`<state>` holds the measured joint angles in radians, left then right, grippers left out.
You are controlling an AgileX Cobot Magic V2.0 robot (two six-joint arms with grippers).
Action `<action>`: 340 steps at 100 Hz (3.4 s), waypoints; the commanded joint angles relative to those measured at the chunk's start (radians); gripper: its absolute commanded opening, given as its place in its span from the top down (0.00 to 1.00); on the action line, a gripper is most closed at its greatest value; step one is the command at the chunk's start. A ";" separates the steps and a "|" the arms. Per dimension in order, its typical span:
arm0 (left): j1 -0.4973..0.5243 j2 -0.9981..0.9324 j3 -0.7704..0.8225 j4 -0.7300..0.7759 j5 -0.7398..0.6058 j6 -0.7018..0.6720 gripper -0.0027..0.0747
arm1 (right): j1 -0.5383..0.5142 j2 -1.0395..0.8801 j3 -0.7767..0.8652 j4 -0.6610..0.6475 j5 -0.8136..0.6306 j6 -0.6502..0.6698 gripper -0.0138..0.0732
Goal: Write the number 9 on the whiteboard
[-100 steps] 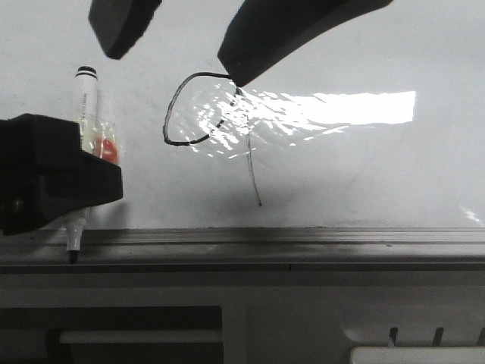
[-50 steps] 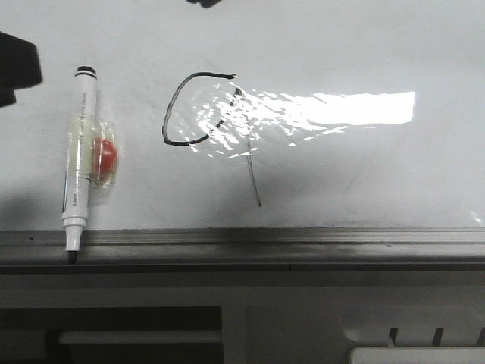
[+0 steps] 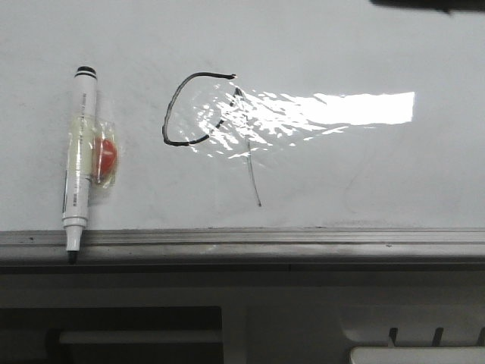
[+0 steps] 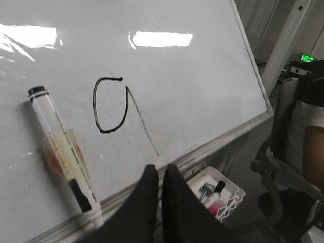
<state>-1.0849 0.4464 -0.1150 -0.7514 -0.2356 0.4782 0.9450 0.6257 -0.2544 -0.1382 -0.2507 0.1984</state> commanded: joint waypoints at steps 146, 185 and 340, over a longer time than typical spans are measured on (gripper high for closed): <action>0.757 -0.230 0.100 0.723 0.007 -0.486 0.99 | 0.001 -0.213 0.198 -0.012 -0.130 -0.009 0.92; 1.076 -0.451 0.161 0.710 0.434 -0.506 0.99 | 0.001 -0.213 0.198 -0.012 -0.130 -0.009 0.92; 1.081 -0.478 0.161 0.707 0.520 -0.509 0.99 | -0.424 -0.262 0.289 0.054 -0.463 -0.127 0.92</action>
<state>-0.0075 -0.0049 0.0061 -0.0322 0.3338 -0.0203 0.6265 0.3776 0.0108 -0.1182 -0.5634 0.0820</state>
